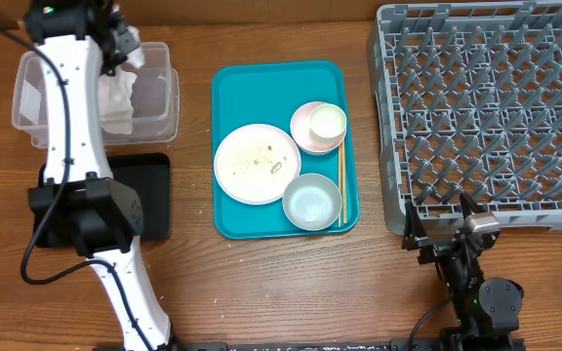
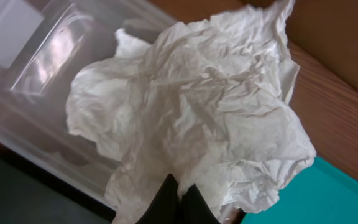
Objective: Sort waste into correct bins and load items into the dishwasher
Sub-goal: 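Grasp the leftover napkin and drop it into the clear bin, then raise the left gripper and park it above the bin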
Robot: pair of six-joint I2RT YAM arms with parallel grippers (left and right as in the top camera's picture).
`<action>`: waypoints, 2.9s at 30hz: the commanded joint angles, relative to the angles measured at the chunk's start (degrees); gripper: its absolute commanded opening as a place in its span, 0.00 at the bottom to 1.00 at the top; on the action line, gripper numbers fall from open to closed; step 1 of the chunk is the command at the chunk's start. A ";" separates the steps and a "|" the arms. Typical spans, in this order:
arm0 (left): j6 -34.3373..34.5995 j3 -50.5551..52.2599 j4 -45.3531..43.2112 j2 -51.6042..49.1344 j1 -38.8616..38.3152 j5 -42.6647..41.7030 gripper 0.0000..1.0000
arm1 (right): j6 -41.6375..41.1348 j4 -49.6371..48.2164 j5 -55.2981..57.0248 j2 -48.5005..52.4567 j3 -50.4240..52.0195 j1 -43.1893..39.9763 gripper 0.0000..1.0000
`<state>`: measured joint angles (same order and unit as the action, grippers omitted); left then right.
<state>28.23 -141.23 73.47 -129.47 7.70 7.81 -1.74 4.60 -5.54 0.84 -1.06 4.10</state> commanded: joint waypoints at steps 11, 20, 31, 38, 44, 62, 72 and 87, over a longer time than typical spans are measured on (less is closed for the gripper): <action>5.20 10.36 -4.37 -0.61 3.54 1.60 0.15 | -0.15 -0.24 0.35 -0.50 0.59 -0.42 1.00; 2.71 9.97 -4.37 -0.42 3.52 0.20 0.49 | -0.15 -0.22 0.37 -0.50 0.59 -0.42 1.00; -3.28 8.83 0.81 9.38 3.50 -17.84 0.42 | -0.15 -0.24 0.37 -0.50 0.59 -0.42 1.00; -9.86 8.83 4.98 17.57 1.01 -29.09 0.44 | -0.15 -0.24 0.37 -0.50 0.59 -0.42 1.00; -12.22 8.83 10.49 19.67 -6.36 -27.06 0.41 | -0.15 -0.24 0.37 -0.50 0.59 -0.42 1.00; -1.03 8.85 16.46 19.54 -6.91 -1.20 0.35 | -0.15 -0.24 0.37 -0.50 0.59 -0.42 1.00; 5.42 8.85 22.67 19.21 9.22 -9.16 1.00 | -0.15 -0.22 0.35 -0.50 0.59 -0.42 1.00; 5.40 8.85 22.45 19.23 9.53 -9.14 1.00 | -3.04 -3.32 -2.97 -0.50 0.59 -0.35 1.00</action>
<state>32.73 -131.81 96.03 -109.95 17.61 -0.86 -2.09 4.05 -5.80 0.86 -1.06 4.10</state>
